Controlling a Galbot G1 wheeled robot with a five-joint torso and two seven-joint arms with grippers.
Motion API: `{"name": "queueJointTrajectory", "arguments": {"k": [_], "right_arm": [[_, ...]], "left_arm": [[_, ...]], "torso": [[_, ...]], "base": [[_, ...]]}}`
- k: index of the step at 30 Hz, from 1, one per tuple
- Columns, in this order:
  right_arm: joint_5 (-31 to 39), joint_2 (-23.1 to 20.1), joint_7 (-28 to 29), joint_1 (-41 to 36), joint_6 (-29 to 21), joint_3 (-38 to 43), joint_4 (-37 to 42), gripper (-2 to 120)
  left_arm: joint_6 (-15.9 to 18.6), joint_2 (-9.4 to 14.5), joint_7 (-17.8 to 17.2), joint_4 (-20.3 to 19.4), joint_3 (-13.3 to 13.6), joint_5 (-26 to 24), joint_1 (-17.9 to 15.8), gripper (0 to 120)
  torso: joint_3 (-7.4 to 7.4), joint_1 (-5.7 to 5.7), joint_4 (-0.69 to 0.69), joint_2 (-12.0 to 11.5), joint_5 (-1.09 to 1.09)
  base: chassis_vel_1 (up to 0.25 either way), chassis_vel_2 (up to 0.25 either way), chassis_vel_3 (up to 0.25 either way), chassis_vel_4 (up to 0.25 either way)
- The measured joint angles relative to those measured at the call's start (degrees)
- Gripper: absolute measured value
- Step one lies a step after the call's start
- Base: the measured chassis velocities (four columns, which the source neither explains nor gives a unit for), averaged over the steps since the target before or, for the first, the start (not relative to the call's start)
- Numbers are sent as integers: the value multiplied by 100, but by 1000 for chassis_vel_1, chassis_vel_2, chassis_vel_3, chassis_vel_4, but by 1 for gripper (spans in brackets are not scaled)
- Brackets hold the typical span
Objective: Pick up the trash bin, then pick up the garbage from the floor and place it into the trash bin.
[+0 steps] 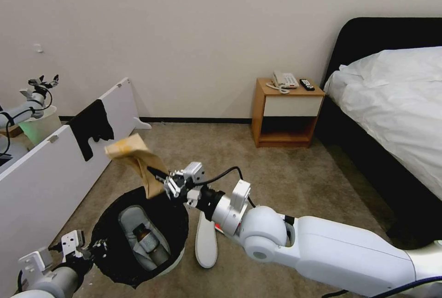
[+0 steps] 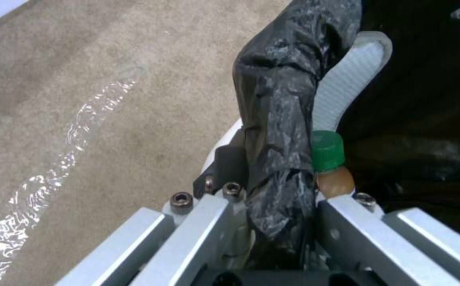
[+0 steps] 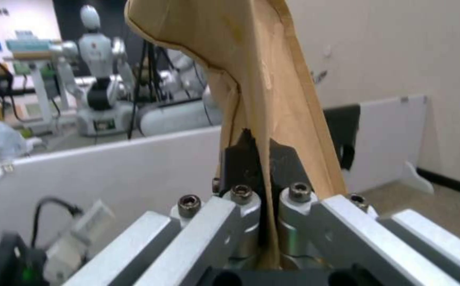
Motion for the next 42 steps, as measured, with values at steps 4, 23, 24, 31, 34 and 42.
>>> {"name": "queueJointTrajectory", "arguments": {"k": [4,23,24,31,34,42], "right_arm": [[-58,-7,38,-52,-49,-97,-53,0],[-196,141,66,-297,-57,-414,-422,0],[-196,153,66,-320,-55,-434,-464,0],[-166,262,103,-373,-76,-600,-608,0],[-168,334,119,-373,-81,-681,-678,0],[-172,469,143,-347,-118,-799,-801,0]], "left_arm": [[0,2,2,0,-6,-11,-10,1],[0,-29,20,85,28,-17,-82,1],[0,-31,22,94,36,-17,-93,1],[0,-7,23,155,52,-23,-140,1],[0,-4,24,158,50,-32,-148,1],[0,-20,26,149,38,-50,-149,1]], "torso": [[0,0,0,0,0],[0,0,0,0,0],[0,0,0,0,0],[0,0,0,0,0],[0,0,0,0,0],[0,0,0,0,0]], "base": [[0,0,0,0],[0,0,0,0],[0,0,0,0],[0,0,0,0],[0,0,0,0],[0,0,0,0]]}}
